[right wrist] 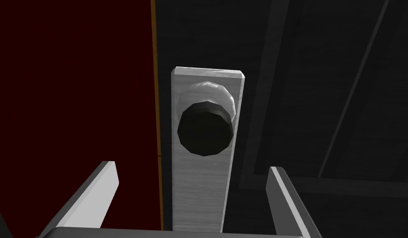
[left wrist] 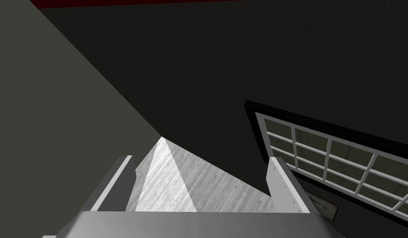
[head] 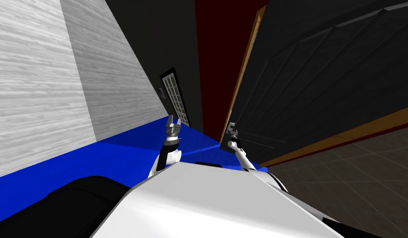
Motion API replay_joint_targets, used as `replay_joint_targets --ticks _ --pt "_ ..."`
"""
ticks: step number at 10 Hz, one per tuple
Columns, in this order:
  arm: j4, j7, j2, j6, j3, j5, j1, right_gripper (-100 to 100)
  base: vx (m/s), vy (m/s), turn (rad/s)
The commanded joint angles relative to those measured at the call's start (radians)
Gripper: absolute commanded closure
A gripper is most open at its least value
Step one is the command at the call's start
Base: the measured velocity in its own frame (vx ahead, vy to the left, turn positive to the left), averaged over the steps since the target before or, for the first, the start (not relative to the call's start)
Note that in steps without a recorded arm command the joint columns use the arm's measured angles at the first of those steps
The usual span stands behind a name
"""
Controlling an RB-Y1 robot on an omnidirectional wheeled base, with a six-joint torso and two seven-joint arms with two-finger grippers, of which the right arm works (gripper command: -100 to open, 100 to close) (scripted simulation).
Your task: Pull the door open
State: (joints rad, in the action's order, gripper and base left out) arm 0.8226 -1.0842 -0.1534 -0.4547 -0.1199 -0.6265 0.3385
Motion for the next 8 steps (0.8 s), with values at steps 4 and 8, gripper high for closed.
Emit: replay_joint_targets --ticks 4,8 --pt "-0.018 -0.083 -0.095 -0.008 -0.005 -0.015 -0.028 -100 0.131 -0.002 0.122" --pt "-0.017 -0.089 -0.103 -0.010 -0.004 -0.016 -0.034 100 0.049 -0.004 0.025"
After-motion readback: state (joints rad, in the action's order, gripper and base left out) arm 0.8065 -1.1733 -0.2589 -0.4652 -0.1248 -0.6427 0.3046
